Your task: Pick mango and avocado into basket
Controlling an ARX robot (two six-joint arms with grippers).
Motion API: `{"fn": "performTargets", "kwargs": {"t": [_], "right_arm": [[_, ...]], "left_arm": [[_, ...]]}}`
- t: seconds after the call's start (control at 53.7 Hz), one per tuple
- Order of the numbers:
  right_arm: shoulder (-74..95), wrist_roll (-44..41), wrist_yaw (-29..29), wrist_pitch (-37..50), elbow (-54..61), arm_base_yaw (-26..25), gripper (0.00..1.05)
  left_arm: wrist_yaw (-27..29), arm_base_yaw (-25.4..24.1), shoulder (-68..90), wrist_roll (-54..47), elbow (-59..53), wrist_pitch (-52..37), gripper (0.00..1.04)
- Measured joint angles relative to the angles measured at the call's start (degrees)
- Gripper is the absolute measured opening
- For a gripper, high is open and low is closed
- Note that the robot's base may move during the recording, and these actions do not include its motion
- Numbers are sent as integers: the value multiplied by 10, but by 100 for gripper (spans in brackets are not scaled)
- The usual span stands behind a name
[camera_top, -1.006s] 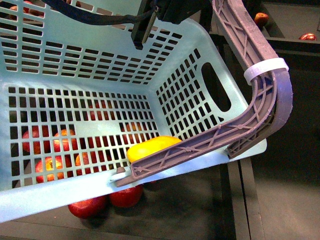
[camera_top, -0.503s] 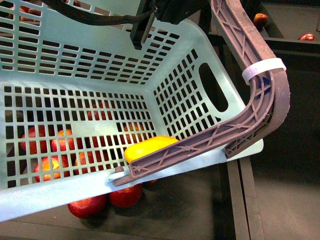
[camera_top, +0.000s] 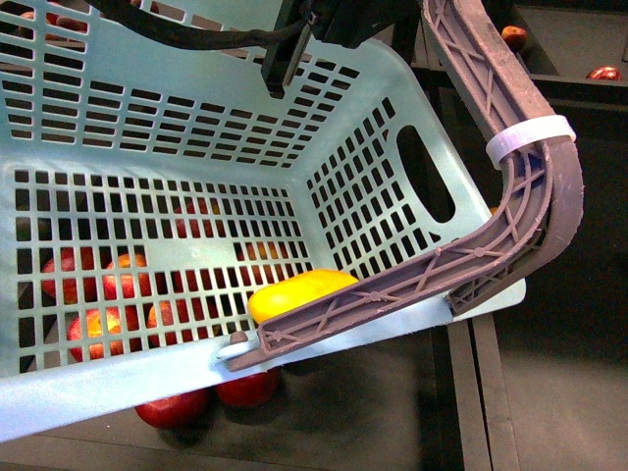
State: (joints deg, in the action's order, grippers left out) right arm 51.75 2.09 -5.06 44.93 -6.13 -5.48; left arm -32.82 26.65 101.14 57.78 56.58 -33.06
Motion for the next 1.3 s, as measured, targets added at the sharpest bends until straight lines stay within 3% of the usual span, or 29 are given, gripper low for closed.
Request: {"fn": "performTargets", "kwargs": {"t": [0.112, 0.242, 0.633, 1.304], "right_arm": [[-47, -11, 45, -31, 18, 33, 30], [-76, -17, 50, -27, 50, 52, 2], [-243, -19, 50, -178, 58, 53, 2], [-385, -19, 50, -315, 58, 53, 2]], "left_arm": [[2, 0, 0, -1, 0, 0, 8], [0, 0, 0, -1, 0, 0, 8], [1, 0, 0, -1, 0, 0, 8], [1, 0, 0, -1, 0, 0, 8]]}}
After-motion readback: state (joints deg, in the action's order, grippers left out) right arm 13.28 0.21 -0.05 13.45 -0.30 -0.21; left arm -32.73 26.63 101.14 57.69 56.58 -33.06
